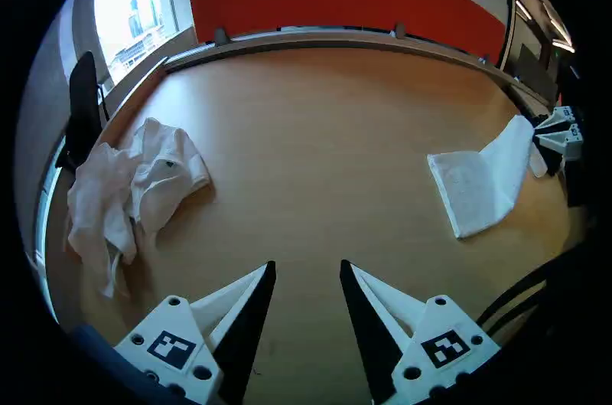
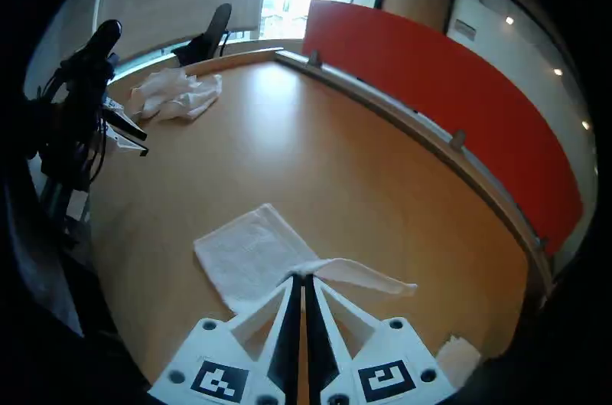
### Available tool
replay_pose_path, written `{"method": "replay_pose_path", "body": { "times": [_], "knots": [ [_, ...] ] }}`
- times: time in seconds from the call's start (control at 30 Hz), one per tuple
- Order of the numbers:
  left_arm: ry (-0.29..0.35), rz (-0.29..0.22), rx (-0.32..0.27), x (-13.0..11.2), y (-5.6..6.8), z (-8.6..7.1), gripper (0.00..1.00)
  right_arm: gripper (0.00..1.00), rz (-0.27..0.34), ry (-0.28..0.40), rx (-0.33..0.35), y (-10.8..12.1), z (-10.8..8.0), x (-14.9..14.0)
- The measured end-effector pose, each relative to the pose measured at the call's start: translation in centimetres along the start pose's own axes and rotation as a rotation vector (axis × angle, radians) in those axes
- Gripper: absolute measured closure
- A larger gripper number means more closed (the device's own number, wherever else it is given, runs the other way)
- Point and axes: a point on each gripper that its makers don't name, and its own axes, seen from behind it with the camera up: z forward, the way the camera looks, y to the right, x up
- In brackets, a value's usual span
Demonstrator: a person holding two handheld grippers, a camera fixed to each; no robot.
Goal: Fold towel
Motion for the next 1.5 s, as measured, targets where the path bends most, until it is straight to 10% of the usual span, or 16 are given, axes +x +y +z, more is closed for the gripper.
{"method": "replay_pose_path", "body": {
  "times": [0.8, 1.1, 1.5],
  "knots": [
    [-0.002, -0.041, 0.039, -1.1, -2.6, -1.1, 0.39, 0.86, -0.049, -0.054, 0.185, -8.0, 4.6, 0.4],
    [-0.005, -0.050, 0.046, -1.3, -3.0, -1.1, 0.39, 0.34, 0.015, -0.067, 0.167, -7.1, 5.0, -0.3],
    [-0.003, -0.038, 0.041, -0.9, -2.5, -1.1, 0.39, 0.29, 0.058, -0.109, 0.132, -6.0, 4.4, -3.4]
  ]
}}
